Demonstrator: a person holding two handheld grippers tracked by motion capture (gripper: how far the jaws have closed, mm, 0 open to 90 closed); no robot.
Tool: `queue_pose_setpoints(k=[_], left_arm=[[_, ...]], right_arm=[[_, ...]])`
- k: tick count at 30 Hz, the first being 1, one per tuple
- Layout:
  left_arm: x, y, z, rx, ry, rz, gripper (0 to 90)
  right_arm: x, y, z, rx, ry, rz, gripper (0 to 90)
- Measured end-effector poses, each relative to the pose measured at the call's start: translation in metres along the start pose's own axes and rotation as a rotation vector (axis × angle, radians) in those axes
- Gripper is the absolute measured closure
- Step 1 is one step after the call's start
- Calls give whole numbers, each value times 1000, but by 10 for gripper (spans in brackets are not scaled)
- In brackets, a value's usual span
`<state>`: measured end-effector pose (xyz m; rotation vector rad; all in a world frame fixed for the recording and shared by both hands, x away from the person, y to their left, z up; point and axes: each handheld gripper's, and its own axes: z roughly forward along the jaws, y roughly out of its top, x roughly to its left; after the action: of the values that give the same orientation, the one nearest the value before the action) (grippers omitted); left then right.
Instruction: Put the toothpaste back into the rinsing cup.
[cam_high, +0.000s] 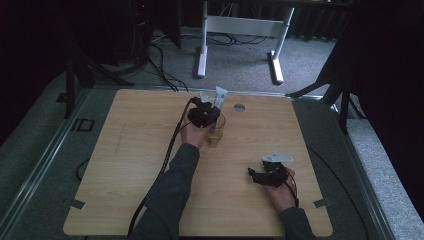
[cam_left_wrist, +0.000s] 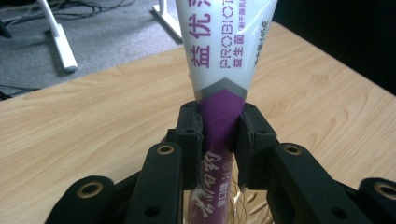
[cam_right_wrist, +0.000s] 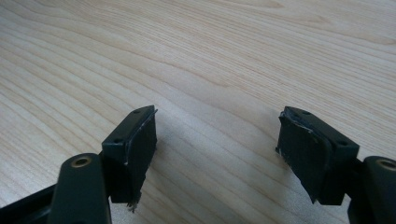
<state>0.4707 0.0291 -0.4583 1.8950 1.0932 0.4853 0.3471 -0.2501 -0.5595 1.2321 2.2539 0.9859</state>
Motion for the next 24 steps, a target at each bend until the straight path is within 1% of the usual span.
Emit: queue_pose_setpoints(k=[6, 8, 12, 13, 16, 17, 18, 21, 22, 24], left_arm=[[-3, -4, 4, 26, 4, 17, 728], [-4, -5, 5, 33, 13, 27, 726], [-7, -8, 9, 66, 35, 54, 719], [-8, -9, 9, 66, 37, 57, 711], [-9, -8, 8, 60, 24, 53, 684], [-10, -6, 4, 29, 10, 42, 647], [-11, -5, 2, 23, 7, 44, 626], [-14, -4, -2, 10, 14, 68, 565], [-14, -4, -2, 10, 14, 68, 557], [-16, -5, -6, 7, 18, 81, 545]], right_arm=[[0, 0, 0, 0, 0, 0, 279], [0, 0, 0, 0, 0, 0, 279], [0, 0, 0, 0, 0, -1, 279], [0, 0, 0, 0, -1, -1, 279], [0, 0, 0, 0, -1, -1, 279], [0, 0, 0, 0, 0, 0, 279], [0, 0, 0, -1, 0, 1, 279], [0, 0, 0, 0, 0, 1, 279], [0, 0, 0, 0, 0, 1, 279], [0, 0, 0, 0, 0, -1, 279]])
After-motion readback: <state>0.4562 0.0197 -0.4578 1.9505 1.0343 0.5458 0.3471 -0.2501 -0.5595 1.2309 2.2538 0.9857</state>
